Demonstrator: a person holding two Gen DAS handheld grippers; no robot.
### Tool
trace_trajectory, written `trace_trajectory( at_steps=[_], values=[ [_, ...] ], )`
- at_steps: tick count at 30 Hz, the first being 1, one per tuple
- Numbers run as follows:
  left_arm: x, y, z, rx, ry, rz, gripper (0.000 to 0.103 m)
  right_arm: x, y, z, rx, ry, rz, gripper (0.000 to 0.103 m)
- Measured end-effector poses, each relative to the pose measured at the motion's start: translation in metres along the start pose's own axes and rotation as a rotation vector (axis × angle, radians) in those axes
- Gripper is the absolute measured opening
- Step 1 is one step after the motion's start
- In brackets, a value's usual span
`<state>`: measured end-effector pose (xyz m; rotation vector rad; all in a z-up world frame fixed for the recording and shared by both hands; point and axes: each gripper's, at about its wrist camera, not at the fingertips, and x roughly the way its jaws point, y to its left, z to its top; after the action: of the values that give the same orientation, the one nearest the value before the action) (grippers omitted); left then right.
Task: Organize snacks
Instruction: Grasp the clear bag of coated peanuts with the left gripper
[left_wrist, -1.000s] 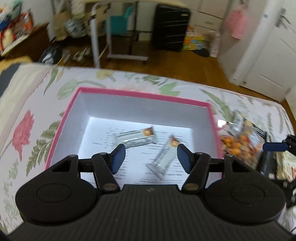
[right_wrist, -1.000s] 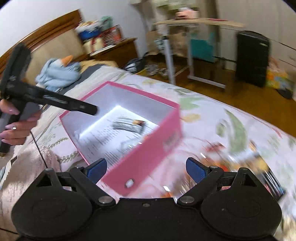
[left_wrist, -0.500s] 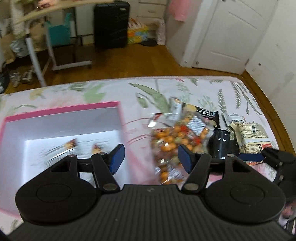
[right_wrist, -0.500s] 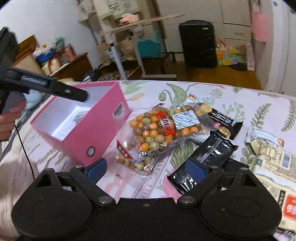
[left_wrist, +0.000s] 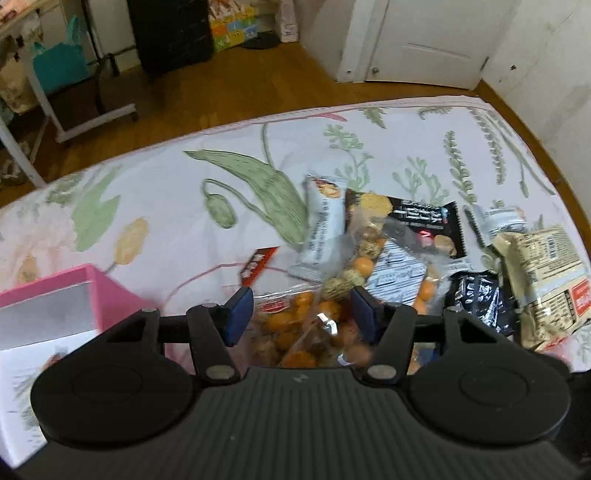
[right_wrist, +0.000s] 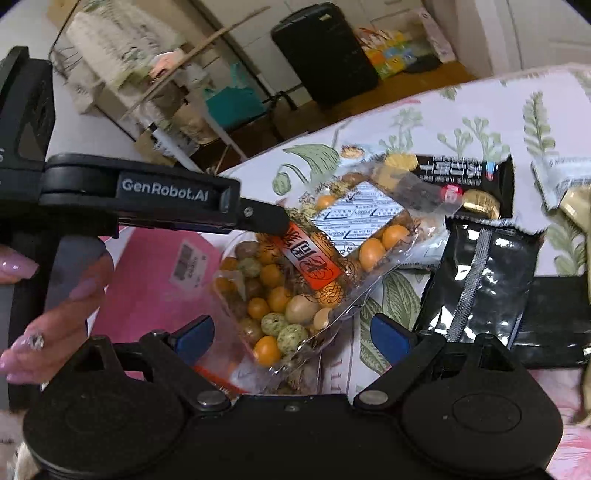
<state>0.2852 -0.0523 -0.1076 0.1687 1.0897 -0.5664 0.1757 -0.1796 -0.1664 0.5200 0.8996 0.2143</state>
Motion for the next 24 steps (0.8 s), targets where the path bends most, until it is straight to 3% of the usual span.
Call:
trace_trajectory(
  at_steps=[2,3,8,15,24],
  values=[
    [0.005,-0.001,0.001,0.011,0.035,-0.070,0.043,0.004,0.003,-0.002,-0.015,-0.032,-0.010,0.094],
    [0.005,-0.001,-0.001,0.006,0.052,-0.103,0.041,0.006,0.005,-0.003,-0.025,-0.042,-0.025,0.094],
    [-0.002,-0.014,-0.012,0.056,0.087,-0.088,0.041,0.004,0.009,-0.002,-0.056,-0.042,-0.014,0.094],
    [-0.010,-0.017,-0.026,-0.002,0.169,-0.108,0.045,-0.007,0.028,-0.015,-0.176,-0.020,-0.030,0.094],
    [-0.029,-0.032,-0.053,-0.043,0.211,-0.100,0.045,-0.028,0.030,-0.027,-0.189,-0.037,-0.045,0.091]
  ],
)
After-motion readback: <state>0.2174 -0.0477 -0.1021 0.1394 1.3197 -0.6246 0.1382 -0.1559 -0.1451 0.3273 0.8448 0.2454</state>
